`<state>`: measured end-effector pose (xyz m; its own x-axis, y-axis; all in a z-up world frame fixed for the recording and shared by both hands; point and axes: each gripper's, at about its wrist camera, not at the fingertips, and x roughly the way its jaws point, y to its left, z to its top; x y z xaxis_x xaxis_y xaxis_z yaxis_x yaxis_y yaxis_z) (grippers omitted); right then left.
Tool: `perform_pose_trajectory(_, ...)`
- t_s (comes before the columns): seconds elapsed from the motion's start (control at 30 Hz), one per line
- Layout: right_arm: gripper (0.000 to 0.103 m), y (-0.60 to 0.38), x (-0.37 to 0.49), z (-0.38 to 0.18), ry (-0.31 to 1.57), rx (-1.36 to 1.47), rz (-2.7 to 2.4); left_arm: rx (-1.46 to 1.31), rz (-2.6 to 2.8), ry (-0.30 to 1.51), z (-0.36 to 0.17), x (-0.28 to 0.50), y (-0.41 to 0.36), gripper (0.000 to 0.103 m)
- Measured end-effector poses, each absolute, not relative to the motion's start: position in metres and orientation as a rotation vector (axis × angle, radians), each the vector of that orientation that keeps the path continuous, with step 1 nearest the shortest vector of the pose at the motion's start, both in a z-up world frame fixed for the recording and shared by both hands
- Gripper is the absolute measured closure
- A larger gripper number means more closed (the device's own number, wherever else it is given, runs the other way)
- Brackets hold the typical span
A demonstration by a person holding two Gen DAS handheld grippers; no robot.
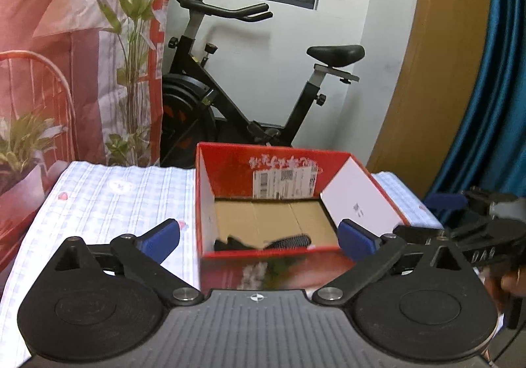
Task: Organize soft objects
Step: 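Open both grippers to drop the gloves into the box, then move both tools back to the pile of soft items, then close the left gripper on the beige waffle towel while the right gripper grasps it too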
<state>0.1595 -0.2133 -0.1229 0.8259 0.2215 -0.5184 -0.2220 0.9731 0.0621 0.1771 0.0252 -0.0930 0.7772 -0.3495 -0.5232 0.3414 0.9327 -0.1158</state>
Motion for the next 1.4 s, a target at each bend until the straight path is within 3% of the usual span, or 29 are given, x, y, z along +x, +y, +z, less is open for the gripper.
perform_pose_trajectory(0.8,0.003,-0.202,0.075,-0.174,0.511,0.032,0.276,-0.078,-0.288,0.665,-0.161,0.105,0.08,0.0)
perform_pose_trajectory(1.13,0.023,-0.198,0.064,-0.191,0.529,0.02,0.3,-0.101,-0.331,0.718,-0.197,0.097,0.069,0.003)
perform_pose_trajectory(1.3,0.031,-0.198,0.069,-0.197,0.527,0.027,0.294,-0.118,-0.333,0.739,-0.214,0.099,0.068,0.014)
perform_pose_trajectory(1.37,0.035,-0.198,0.073,-0.198,0.518,0.018,0.288,-0.135,-0.33,0.747,-0.219,0.102,0.07,0.025)
perform_pose_trajectory(1.4,0.039,-0.198,0.075,-0.199,0.512,0.012,0.283,-0.148,-0.333,0.748,-0.222,0.103,0.072,0.036)
